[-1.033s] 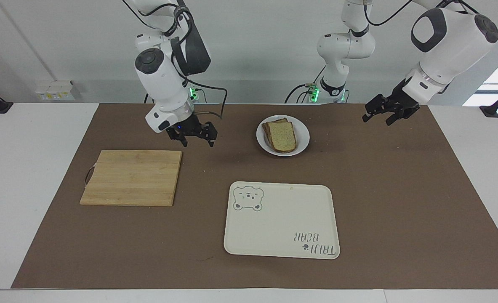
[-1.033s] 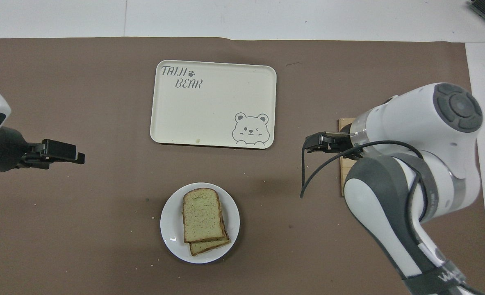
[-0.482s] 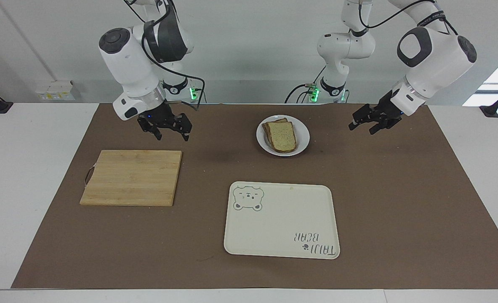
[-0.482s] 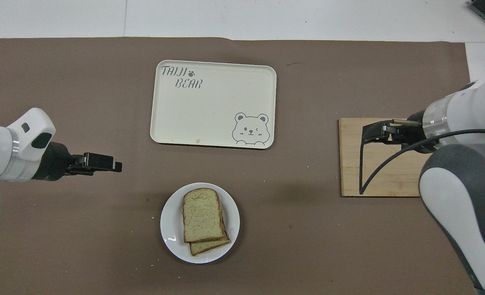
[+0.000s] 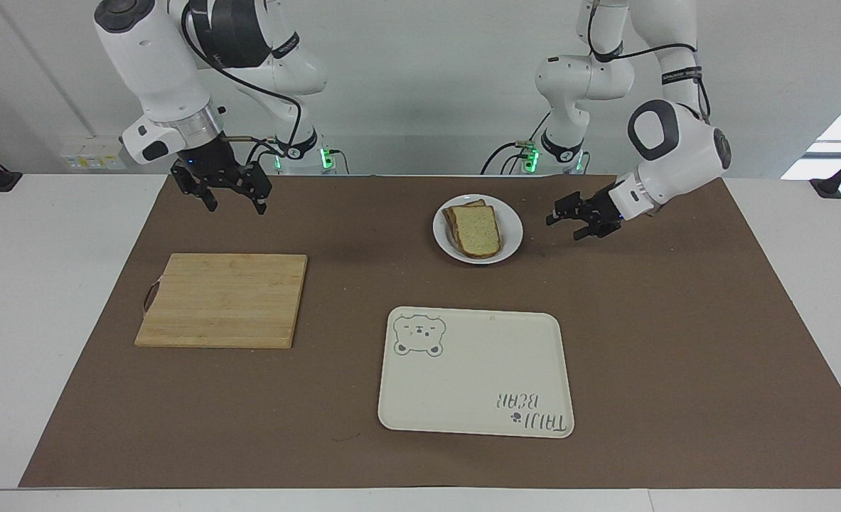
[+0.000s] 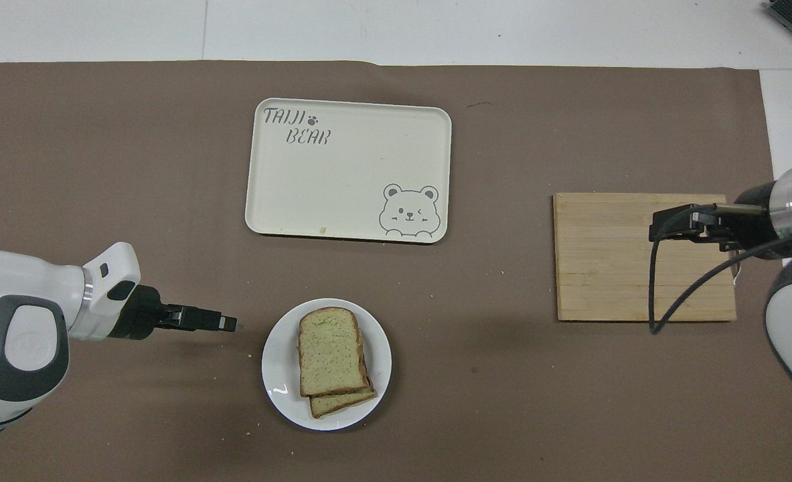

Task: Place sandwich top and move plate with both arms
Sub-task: 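Withdraw the right gripper while the left gripper reaches toward the plate, then grip the white plate rim with the left gripper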

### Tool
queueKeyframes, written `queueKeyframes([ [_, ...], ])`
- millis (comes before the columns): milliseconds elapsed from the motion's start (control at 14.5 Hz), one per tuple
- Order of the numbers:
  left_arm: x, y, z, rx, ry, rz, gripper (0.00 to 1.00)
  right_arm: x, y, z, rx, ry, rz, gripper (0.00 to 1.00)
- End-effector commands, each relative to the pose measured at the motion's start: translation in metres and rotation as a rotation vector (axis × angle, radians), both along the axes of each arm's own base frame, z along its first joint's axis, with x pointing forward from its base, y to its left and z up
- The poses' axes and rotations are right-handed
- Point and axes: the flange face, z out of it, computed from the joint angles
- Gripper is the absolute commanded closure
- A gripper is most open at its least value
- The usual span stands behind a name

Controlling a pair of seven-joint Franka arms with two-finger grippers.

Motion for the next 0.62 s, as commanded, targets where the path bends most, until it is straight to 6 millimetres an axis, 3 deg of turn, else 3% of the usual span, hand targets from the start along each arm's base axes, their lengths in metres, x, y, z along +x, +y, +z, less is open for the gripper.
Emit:
queueKeyframes([
  [0, -0.033, 0.0, -0.032, -0.075, -0.028, -0.001, 0.0, -0.014, -0.024, 0.012, -0.022, 0.02, 0.041, 0.0],
  [138, -0.053, -0.001, -0.058, -0.083, -0.046, -0.002, 0.0, -0.019, -0.037, 0.023, -0.023, 0.007, 0.05, 0.0],
  [275, -0.063, -0.015, -0.064, -0.101, -0.039, -0.011, 0.0, -0.019, -0.041, 0.048, -0.054, -0.007, 0.08, 0.0],
  [551, -0.072, -0.039, -0.07, -0.101, -0.046, -0.022, 0.24, -0.012, -0.045, 0.086, -0.094, -0.002, 0.085, 0.0],
])
